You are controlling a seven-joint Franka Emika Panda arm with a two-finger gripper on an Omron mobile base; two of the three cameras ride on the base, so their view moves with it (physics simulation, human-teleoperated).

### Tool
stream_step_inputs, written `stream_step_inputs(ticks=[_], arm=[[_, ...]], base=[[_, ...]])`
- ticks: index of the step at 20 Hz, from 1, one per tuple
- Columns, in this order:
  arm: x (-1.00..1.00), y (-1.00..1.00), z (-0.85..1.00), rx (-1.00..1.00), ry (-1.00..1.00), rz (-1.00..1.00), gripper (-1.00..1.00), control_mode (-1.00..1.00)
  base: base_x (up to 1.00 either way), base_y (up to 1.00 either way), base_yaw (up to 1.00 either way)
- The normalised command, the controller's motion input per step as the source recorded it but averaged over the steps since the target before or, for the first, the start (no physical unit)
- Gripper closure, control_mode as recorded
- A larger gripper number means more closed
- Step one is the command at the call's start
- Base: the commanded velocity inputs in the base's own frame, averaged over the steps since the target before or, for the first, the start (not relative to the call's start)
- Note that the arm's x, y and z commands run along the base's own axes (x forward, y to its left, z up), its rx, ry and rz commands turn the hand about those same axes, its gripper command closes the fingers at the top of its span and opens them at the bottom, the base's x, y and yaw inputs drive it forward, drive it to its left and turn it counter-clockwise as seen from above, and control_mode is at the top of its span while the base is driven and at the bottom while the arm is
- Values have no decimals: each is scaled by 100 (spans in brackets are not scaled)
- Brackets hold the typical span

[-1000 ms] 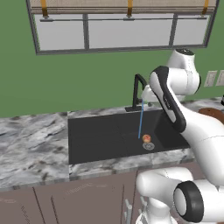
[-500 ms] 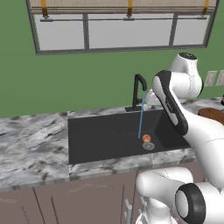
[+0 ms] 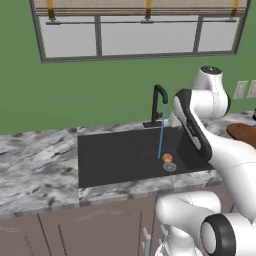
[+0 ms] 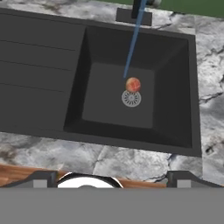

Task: Pick the peach from the sink and place it on the cutting board to airdry. Then turn off the sink faucet.

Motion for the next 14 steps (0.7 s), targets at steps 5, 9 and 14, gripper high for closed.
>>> stream_step_inputs(ticks=[5, 9, 14], arm=[[4, -9, -15, 0, -1, 0, -100, -100], [16, -7, -22, 0, 0, 0, -100, -100], [17, -10, -20, 0, 0, 0, -100, -100]], base=[[0, 0, 0], [0, 0, 0], [0, 0, 0]])
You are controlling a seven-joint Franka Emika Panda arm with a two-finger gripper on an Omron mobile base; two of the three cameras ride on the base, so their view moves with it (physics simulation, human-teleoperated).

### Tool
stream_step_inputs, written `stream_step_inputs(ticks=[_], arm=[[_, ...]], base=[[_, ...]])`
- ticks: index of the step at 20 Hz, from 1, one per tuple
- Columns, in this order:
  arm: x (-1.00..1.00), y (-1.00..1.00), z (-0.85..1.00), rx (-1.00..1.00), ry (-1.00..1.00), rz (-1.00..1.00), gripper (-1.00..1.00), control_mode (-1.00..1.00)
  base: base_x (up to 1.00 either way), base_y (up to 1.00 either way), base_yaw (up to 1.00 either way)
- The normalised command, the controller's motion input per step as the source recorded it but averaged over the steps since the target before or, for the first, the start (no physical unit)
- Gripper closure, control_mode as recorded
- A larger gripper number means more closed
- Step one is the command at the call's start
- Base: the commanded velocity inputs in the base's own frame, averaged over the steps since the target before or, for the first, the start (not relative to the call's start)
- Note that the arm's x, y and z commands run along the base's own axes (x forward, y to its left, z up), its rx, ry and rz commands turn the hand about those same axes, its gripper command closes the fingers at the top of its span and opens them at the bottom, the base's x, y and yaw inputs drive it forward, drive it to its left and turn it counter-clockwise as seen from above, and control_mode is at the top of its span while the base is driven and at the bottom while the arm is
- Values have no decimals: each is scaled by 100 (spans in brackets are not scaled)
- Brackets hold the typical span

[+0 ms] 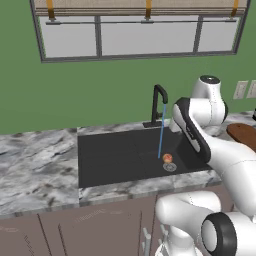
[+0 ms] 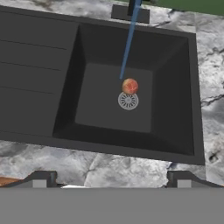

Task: Pick the peach from the sink and place it on the cutting board to airdry. Then turn off the sink faucet.

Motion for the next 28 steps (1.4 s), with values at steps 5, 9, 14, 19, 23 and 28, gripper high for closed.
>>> stream_step_inputs(ticks=[5, 9, 14, 19, 23, 28], arm=[[11, -4, -20, 0, 0, 0, -100, -100], [11, 0, -27, 0, 0, 0, -100, -100], [9, 0, -34, 0, 0, 0, -100, -100], [9, -7, -26, 0, 0, 0, -100, -100], [3, -16, -20, 1, 0, 0, -100, -100], [7, -12, -18, 4, 0, 0, -100, -100]], base=[[0, 0, 0], [0, 0, 0], [0, 0, 0], [0, 0, 0], [0, 0, 0], [0, 0, 0]])
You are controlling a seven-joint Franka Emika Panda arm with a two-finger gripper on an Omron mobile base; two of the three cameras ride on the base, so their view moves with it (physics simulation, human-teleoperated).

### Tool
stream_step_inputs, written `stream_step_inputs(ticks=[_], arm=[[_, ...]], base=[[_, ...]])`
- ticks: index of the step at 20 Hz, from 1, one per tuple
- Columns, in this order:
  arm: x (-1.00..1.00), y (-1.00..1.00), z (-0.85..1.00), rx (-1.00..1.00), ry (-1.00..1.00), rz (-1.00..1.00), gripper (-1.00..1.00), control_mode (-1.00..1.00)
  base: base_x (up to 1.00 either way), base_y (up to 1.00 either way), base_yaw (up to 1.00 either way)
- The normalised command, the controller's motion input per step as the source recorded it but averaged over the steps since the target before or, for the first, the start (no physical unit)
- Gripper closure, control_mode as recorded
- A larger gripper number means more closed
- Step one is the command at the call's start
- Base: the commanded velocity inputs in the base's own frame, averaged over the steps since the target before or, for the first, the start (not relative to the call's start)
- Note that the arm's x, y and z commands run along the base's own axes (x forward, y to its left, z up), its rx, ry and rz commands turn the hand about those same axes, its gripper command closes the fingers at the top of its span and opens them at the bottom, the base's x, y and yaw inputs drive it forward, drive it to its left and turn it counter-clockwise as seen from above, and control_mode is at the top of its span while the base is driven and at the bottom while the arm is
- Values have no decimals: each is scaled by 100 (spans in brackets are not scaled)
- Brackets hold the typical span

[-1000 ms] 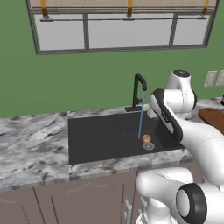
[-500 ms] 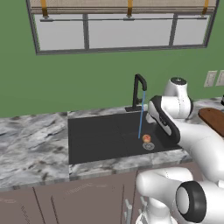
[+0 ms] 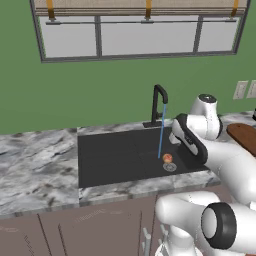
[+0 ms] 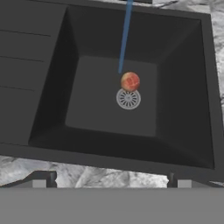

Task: Pick the peach from the sink and place it on the cutting board to airdry. Then turn off the sink faucet.

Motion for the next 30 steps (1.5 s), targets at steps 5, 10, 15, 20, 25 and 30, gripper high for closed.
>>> stream_step_inputs(ticks=[5, 10, 15, 20, 25, 30], arm=[[12, -2, -19, 4, 0, 0, -100, -100], [21, 0, -17, 1, 0, 0, -100, -100], [23, 0, -20, 0, 0, 0, -100, -100], [11, -5, -20, 1, 0, 0, -100, -100], [10, -2, -25, 1, 0, 0, -100, -100], [11, -3, -24, 0, 0, 0, -100, -100]], base=[[0, 0, 0], [0, 0, 0], [0, 0, 0], [0, 0, 0], [0, 0, 0], [0, 0, 0]])
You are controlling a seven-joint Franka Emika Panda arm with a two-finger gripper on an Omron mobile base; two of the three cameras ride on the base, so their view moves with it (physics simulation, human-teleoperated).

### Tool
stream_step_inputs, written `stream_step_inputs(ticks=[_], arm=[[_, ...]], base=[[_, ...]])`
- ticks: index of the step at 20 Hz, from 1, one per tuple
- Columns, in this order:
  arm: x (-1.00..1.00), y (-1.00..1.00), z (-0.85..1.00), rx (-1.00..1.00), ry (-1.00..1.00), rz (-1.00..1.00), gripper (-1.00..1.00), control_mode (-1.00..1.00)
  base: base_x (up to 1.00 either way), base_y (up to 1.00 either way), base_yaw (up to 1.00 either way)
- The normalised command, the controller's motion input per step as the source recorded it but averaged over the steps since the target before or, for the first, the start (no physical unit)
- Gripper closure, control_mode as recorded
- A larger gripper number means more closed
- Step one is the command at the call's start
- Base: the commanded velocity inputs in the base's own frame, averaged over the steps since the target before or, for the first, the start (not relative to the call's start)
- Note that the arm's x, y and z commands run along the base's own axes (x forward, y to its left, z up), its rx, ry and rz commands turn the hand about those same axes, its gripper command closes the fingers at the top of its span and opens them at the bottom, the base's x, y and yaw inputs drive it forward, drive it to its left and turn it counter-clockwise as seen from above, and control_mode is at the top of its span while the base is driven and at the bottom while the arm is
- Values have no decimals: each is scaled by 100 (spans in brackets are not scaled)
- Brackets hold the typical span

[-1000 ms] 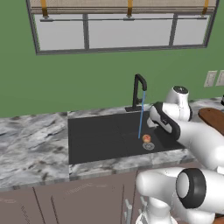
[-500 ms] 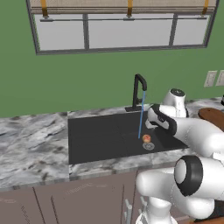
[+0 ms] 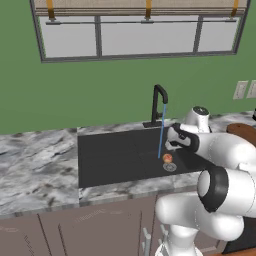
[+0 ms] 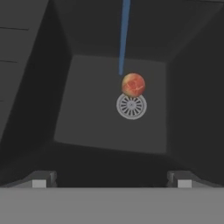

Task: Pick the peach from the sink and place it on the cutting board to airdry. Then turn off the sink faucet.

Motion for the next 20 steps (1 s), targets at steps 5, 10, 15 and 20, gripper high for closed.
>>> stream_step_inputs(ticks=[5, 10, 15, 20], arm=[[15, -1, -20, 0, 0, 0, -100, -100], [15, -1, -16, 2, 3, 0, -100, -100], [15, -1, -14, 1, 3, 0, -100, -100], [13, 0, -20, 0, 0, 0, -100, -100]], base=[[0, 0, 0], [0, 0, 0], [0, 0, 0], [0, 0, 0]])
